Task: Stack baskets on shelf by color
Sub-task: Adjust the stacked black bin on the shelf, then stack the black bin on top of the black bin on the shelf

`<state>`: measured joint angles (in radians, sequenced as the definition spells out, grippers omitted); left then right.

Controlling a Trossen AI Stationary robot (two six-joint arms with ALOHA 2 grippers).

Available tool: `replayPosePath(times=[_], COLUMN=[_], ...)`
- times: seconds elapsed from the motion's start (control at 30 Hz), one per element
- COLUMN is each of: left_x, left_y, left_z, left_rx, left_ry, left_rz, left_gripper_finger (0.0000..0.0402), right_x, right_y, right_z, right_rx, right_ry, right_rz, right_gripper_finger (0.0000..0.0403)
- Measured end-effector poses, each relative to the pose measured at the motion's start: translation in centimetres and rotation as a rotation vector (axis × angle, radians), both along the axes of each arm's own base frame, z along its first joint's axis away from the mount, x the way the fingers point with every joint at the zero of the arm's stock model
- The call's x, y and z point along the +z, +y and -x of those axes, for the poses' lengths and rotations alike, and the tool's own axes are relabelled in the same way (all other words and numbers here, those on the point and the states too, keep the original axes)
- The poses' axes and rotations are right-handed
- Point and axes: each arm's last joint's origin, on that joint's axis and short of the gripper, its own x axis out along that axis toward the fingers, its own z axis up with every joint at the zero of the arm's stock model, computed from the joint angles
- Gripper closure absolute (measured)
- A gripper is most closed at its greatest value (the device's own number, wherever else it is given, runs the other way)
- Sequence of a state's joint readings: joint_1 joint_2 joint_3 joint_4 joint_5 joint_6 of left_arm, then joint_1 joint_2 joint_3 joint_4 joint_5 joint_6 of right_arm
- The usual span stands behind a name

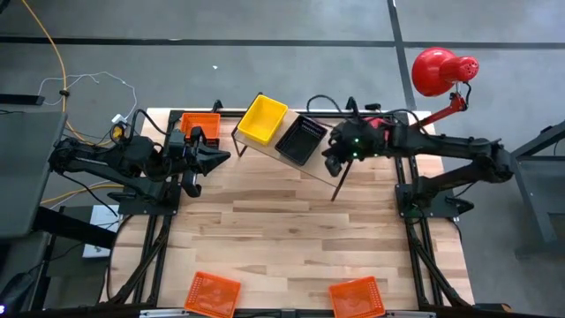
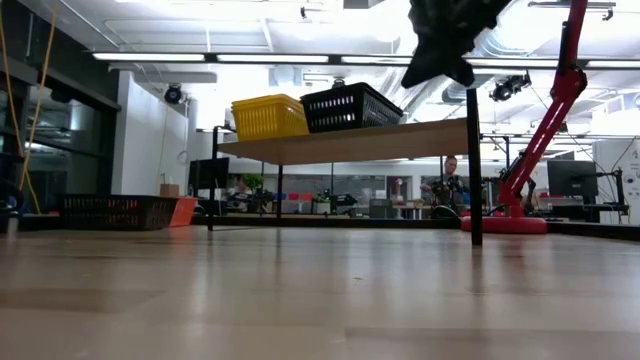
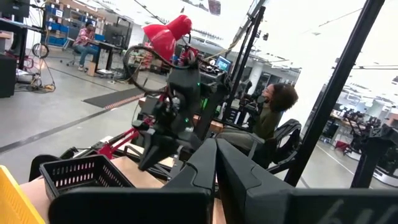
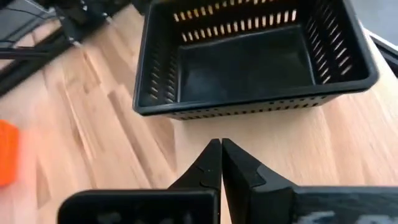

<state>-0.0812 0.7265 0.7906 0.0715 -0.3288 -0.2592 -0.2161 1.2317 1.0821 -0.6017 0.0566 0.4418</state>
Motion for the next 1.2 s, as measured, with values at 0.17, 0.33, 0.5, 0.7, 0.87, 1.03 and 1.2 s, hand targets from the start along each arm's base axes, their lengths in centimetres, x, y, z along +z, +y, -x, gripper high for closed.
replayPosePath(times=[0.17, 0.33, 0.5, 0.7, 0.87, 1.03, 1.2], left_x=[0.0, 0.0, 0.0, -0.1, -0.1, -0.1, -0.1], left_y=[0.0, 0.0, 0.0, 0.0, 0.0, 0.0, 0.0], left_z=[0.0, 0.0, 0.0, 0.0, 0.0, 0.0, 0.0], left_rx=[0.000, 0.000, 0.000, 0.000, 0.000, 0.000, -0.001], left_ry=[0.000, 0.000, 0.004, 0.008, 0.008, 0.008, 0.011], left_rz=[0.002, 0.001, 0.000, 0.000, 0.000, -0.001, -0.001], left_gripper_finger=[0.0401, 0.0401, 0.0401, 0.0401, 0.0401, 0.0401, 0.0401], right_x=[-1.2, -1.9, -1.9, -1.7, -1.6, -1.2, 0.8], right_y=[-0.1, -0.9, -1.8, -2.8, -3.4, -3.1, -0.9], right_z=[-1.2, -1.8, -1.7, -1.7, -1.5, -0.1, 2.5], right_rx=[-0.080, -0.139, -0.179, -0.217, -0.238, -0.223, -0.140], right_ry=[0.039, 0.059, 0.051, 0.019, 0.016, 0.073, 0.040], right_rz=[0.029, 0.043, 0.051, 0.058, 0.062, 0.059, 0.037], right_gripper_finger=[0.0403, 0.0403, 0.0403, 0.0403, 0.0403, 0.0403, 0.0403])
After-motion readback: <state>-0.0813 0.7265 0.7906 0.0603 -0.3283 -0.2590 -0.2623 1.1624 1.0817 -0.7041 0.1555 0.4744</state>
